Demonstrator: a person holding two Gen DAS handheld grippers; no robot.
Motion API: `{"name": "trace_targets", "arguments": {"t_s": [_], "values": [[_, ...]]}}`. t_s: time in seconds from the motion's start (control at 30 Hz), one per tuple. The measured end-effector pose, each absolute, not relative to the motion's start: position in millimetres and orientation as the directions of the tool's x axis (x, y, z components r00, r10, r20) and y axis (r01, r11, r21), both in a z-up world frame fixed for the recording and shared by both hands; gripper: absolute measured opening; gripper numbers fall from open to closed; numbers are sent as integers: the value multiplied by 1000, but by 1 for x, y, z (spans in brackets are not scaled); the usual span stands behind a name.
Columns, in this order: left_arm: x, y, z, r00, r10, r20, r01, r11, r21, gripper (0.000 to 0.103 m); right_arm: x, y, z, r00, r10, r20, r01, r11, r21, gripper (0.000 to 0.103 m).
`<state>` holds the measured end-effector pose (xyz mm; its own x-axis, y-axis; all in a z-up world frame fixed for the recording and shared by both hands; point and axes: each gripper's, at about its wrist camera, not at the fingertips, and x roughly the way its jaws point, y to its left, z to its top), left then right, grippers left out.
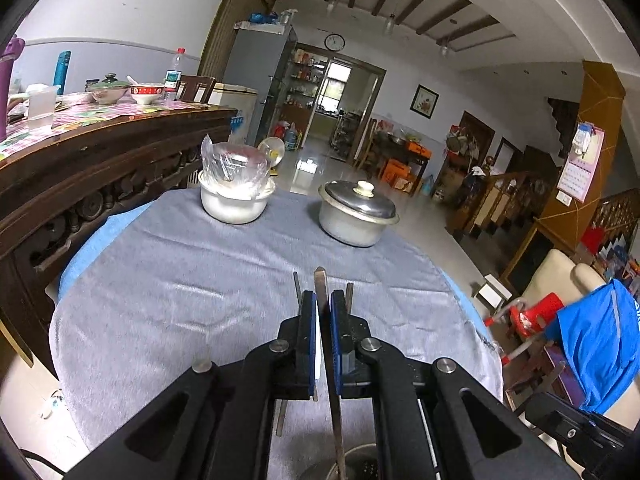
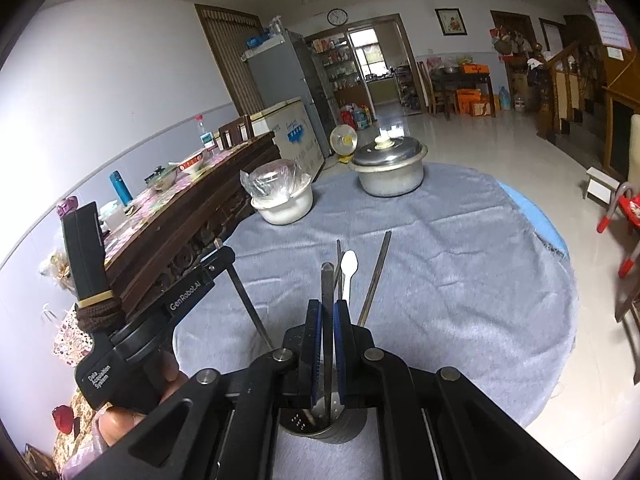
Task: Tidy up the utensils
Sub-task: 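Lower both chopsticks into the gray metal cup and open both grippers, then grasp another dark chopstick beside the white spoon with the right gripper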
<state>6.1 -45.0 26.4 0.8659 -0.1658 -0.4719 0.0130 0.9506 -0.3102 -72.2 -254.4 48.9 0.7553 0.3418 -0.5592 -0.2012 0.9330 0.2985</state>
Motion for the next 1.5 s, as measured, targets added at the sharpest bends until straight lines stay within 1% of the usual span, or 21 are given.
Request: {"name": "trace_targets", "arguments": {"t_s": [0.13, 0.2, 0.23, 0.27, 0.33, 0.4, 0.47, 0.6, 0.67, 0.83, 0.97, 1.17, 1.5], "values": [[4, -42, 24, 853, -186, -488, 26, 949, -315, 7, -71, -252, 46, 739, 355, -573, -200, 927, 316, 8], [2, -39, 25, 849, -191, -493, 29, 948, -318, 13, -70, -252, 45, 730, 367, -576, -206, 922, 327, 8], [1, -38, 26, 851, -187, -491, 26, 948, -316, 21, -70, -252, 46, 732, 366, -574, -204, 922, 329, 8], [-1, -35, 27, 854, -184, -487, 24, 949, -316, 32, -70, -253, 47, 736, 366, -570, -201, 922, 332, 8], [-5, -30, 31, 864, -177, -471, 20, 947, -319, 42, -71, -256, 49, 739, 376, -558, -202, 915, 349, 9], [-9, -25, 35, 874, -163, -457, 13, 949, -314, 43, -72, -261, 51, 750, 381, -540, -197, 909, 368, 14], [-12, -20, 39, 878, -159, -452, 10, 949, -315, 49, -74, -265, 53, 765, 372, -526, -185, 909, 374, 14], [-18, -7, 46, 890, -120, -440, -22, 952, -304, 54, -77, -275, 57, 787, 361, -500, -160, 902, 400, 14], [-21, -1, 48, 895, -96, -435, -42, 954, -296, 62, -78, -280, 59, 796, 347, -495, -143, 903, 404, 14], [-24, 21, 50, 896, -35, -442, -96, 958, -271, 64, -78, -296, 57, 805, 333, -491, -106, 895, 433, 14], [-15, 36, 40, 873, -2, -488, -138, 958, -251, 65, -73, -308, 49, 799, 327, -506, -72, 886, 458, 14], [5, 47, 11, 819, -9, -574, -170, 951, -257, 65, -62, -321, 32, 784, 310, -538, -22, 880, 475, 14], [26, 40, -35, 739, -12, -674, -175, 962, -209, 65, -40, -332, 0, 739, 320, -593, 26, 866, 500, 14]]}}
